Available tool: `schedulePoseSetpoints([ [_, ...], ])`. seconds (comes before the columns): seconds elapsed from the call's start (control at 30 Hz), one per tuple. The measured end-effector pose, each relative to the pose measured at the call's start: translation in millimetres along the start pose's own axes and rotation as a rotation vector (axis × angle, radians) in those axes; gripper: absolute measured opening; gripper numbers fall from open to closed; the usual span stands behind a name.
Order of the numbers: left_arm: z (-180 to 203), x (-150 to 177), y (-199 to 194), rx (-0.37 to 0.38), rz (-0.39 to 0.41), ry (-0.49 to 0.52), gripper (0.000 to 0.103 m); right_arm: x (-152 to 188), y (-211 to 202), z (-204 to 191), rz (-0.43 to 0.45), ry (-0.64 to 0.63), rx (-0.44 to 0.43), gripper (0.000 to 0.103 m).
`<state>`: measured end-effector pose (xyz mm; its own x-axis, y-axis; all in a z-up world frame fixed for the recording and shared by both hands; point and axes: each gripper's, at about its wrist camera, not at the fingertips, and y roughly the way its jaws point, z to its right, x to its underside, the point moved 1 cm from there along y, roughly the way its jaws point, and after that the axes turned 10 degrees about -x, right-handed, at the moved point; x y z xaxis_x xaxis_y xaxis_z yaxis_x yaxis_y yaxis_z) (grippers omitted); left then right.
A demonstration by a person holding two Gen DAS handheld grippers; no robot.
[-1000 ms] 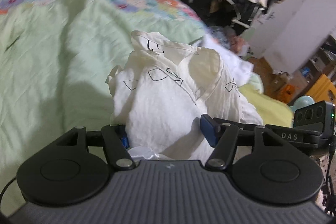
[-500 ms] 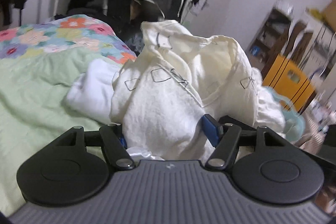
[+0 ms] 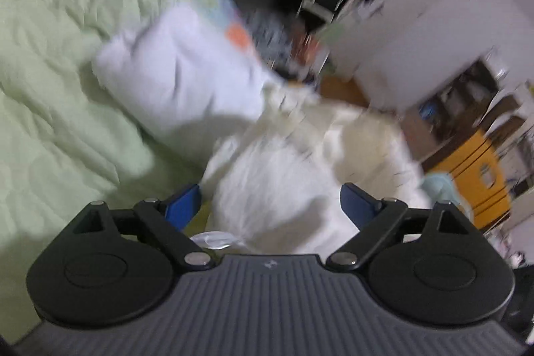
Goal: Fold large clothes
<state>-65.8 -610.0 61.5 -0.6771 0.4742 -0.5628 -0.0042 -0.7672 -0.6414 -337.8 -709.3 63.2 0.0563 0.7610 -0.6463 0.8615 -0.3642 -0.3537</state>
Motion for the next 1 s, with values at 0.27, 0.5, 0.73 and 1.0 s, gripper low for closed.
schedulePoseSetpoints([
  [0.27,36,-1,6,-0.156,0.026,0.186,0.092,-18,-47,-35,0.258,-0.270,-0.004,0.058],
  [0.5,30,20,38,-0.209,-0.089,0.178,0.100,-41,31,-24,0.022,-0.307,0.096,0.056],
  [0.73,21,34,51,-0.193,-0.127,0.148,0.103,-10,42,16,-0.053,-0.184,0.117,0.056],
  [1.0,56,22,4,-0.370,-0.102,0.283,0.103,-18,5,-21,-0.045,-0.183,0.108,0.076],
])
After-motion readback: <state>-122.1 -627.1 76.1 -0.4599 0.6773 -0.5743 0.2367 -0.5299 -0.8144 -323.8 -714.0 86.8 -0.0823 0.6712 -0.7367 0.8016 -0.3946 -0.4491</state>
